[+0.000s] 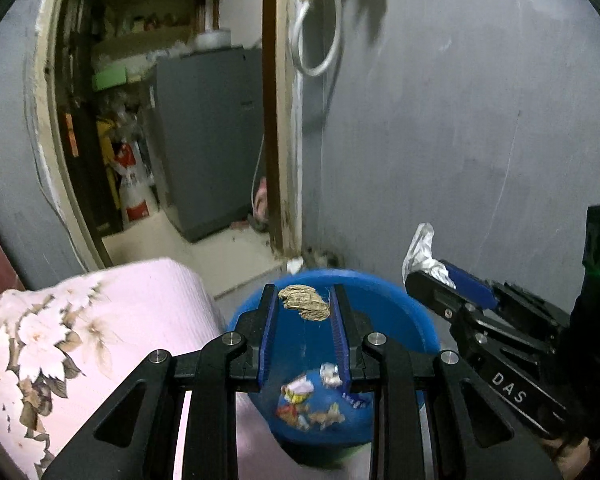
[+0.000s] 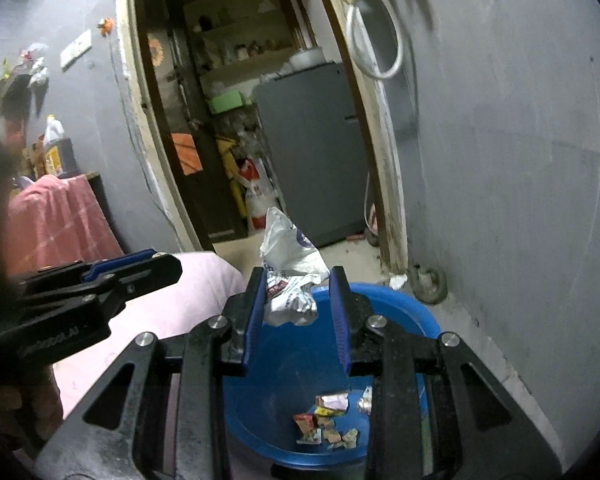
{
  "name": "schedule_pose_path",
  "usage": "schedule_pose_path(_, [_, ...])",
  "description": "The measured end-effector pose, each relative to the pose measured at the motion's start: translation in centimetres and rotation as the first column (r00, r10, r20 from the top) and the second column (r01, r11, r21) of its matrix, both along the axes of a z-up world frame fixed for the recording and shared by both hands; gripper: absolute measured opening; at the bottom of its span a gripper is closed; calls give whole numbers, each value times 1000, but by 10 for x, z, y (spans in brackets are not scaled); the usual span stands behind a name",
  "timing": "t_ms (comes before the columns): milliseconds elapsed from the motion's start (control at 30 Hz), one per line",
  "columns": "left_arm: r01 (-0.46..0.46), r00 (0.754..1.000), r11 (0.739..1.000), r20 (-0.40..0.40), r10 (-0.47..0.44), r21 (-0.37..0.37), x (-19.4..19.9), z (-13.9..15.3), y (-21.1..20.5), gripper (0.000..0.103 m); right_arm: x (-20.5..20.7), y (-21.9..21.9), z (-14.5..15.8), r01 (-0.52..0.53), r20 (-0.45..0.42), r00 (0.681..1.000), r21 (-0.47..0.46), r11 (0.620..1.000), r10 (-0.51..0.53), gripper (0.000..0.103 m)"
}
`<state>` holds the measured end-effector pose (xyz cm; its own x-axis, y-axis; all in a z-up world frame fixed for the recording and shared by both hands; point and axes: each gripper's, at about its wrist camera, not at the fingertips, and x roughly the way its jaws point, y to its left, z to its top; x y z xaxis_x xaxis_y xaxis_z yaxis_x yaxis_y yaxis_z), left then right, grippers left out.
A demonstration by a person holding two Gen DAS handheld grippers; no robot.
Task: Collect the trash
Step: 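Open the left tool to drop the brown scrap while the right tool releases the foil, then move both open tools back over the table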
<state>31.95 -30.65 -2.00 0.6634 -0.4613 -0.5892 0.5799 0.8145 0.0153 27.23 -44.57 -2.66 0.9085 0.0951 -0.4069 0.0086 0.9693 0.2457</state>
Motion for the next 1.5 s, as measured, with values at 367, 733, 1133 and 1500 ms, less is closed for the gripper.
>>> schedule_pose_path(367, [14, 993, 995, -114, -3, 94, 21, -51, -9, 23, 22, -10, -36, 32, -123, 992, 41, 999, -27, 41])
schedule_pose_path(733, [-19, 989, 997, -144, 30, 74, 22, -58, 2, 44, 25, -13, -39, 58, -172, 984, 44, 997, -50, 50])
schedule_pose_path(1133, [-70, 991, 997, -112, 71, 14, 7, -20, 33, 44, 11, 3, -3, 51, -117, 992, 5, 999, -50, 51])
schedule_pose_path(1500, [-123, 992, 989, -36, 121, -81, -15, 26, 67, 44, -8, 30, 42, 35, -27, 999, -48, 998, -36, 54])
